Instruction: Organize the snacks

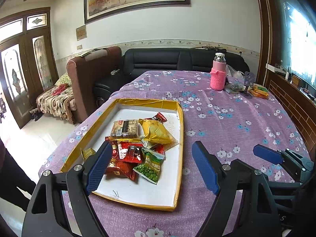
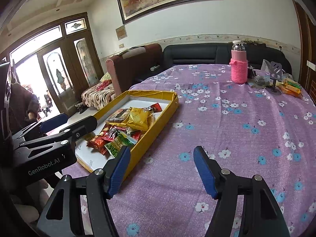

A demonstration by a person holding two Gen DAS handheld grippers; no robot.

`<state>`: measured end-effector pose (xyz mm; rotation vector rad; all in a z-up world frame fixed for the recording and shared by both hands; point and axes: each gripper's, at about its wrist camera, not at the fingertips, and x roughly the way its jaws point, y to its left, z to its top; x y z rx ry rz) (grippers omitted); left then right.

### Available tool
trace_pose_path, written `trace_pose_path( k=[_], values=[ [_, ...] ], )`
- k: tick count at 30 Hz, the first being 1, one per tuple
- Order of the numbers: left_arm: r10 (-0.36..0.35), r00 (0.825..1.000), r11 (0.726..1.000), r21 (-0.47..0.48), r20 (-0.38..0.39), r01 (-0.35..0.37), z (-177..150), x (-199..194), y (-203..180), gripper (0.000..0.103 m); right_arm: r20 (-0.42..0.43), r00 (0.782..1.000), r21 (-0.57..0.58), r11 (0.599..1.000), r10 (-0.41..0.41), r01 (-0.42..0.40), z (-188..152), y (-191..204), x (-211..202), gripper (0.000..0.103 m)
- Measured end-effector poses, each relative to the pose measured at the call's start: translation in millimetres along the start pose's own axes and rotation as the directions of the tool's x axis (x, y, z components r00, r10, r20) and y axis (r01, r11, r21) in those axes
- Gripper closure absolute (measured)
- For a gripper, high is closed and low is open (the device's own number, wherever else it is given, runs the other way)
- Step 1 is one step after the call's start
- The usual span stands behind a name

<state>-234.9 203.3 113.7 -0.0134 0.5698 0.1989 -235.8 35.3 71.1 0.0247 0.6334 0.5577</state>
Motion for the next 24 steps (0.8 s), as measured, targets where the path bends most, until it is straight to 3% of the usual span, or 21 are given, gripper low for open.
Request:
trace_pose_path(
  k=[6,9,13,15,18,22,24],
  values=[
    [0.032,0.998,0.999,-0.017,0.062,-0.031,1,-13,1,0.020,0.004,1.000,-0.027,1.000,0.010,-0.010,-2,11,-4,0.035],
    [0.121,0.986,0.993,-0.030,0.112,-0.118,2,-24,2,0.015,0.003,1.000,-0.042,0.999,0.021,-0.021,-2,17,-3,0.035],
    [0.214,0.970,0.977,-0.049,0.112,-0.210,-6,-28,3,0.014,0.001,0.999,-0.068,0.997,0.033,-0.032,-4,25,-3,0.035],
    [0.177,0.979,0.984,-0.037,0.100,-0.174,-7,-25,2,0.013,-0.005,0.999,-0.075,0.996,0.042,-0.042,-6,29,-1,0.035],
    [0.052,0.997,0.997,-0.052,0.050,-0.049,-8,-20,3,0.012,-0.018,0.998,-0.071,0.996,0.054,-0.055,-8,29,2,0.035],
    [-0.036,0.999,0.997,-0.065,-0.027,0.034,-5,-8,-1,0.012,-0.029,0.998,-0.055,0.997,0.058,-0.059,-12,25,4,0.035],
    [-0.044,0.998,0.997,-0.068,-0.050,0.040,-5,-2,-5,0.012,-0.031,0.998,-0.039,0.997,0.059,-0.061,-12,21,2,0.035]
  ],
)
